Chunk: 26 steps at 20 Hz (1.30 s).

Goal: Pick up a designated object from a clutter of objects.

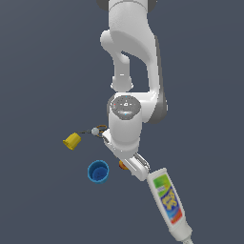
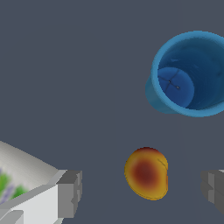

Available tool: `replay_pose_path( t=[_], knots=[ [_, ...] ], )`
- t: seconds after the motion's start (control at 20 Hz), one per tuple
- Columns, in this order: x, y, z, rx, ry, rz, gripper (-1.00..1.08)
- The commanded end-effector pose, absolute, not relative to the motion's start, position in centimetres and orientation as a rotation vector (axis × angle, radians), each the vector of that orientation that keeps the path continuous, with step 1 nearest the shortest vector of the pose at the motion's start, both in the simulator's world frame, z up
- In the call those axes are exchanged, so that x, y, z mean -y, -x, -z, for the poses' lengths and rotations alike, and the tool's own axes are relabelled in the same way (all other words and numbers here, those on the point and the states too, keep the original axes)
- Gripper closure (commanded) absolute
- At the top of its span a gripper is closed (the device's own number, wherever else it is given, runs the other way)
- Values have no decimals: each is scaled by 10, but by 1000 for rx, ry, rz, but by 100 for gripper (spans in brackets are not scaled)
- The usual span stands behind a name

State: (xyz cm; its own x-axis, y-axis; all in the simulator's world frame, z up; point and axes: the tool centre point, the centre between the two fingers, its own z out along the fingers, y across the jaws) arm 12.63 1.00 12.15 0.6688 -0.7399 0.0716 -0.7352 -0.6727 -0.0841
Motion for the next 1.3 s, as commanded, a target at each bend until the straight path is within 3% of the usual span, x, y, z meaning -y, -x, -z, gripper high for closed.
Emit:
replay_pose_path(
  t=[0.0, 0.25, 0.55, 0.6, 1.25],
  knots=[
    [-12, -116, -95, -1249, 2844, 107, -92],
    [-16, -100, -53, -1248, 2871, 35, -92],
    [-18, -92, -37, -1247, 2882, 4, -92],
    [-18, -92, -37, -1247, 2882, 4, 108],
    [-19, -93, -40, -1247, 2881, 7, 108]
  ],
)
